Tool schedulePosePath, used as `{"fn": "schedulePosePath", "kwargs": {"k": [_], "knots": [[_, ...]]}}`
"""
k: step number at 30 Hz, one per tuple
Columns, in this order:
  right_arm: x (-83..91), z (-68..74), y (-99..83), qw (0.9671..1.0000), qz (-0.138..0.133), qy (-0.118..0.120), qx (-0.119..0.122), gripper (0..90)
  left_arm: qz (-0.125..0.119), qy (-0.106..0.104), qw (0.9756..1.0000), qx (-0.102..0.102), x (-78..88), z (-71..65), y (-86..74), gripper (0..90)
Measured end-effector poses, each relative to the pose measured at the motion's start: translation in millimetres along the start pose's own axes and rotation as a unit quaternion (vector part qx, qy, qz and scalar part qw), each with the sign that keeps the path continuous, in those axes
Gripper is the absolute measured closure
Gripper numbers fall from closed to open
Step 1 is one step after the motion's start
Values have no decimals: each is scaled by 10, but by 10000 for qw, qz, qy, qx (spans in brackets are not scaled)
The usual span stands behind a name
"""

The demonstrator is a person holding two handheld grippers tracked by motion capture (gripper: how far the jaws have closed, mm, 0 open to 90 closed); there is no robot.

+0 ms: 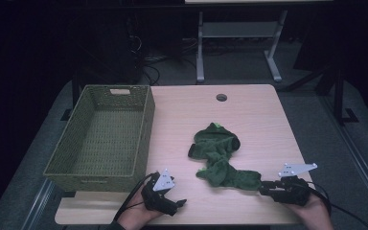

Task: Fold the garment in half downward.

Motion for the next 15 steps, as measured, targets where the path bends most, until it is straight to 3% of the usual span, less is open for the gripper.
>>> {"fn": "schedulePosePath", "kwargs": {"k": [8, 15], "knots": [[-16, -3, 10, 9999, -14, 56, 98, 821, 1, -9, 10000, 1, -2, 1, 1, 124], [26, -5, 28, 9998, -75, 83, 146, 852, 0, -8, 10000, 1, -2, 1, 1, 124]]}}
Point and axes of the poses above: each handheld gripper's, and its own axes: x roughly backward along the jaws, y roughly out of its top, z roughly to its left, the point moved 1 cm from there along -x, roughly forward along the jaws, and after that the axes turned 13 degrees about -z, right-handed, at the moved point
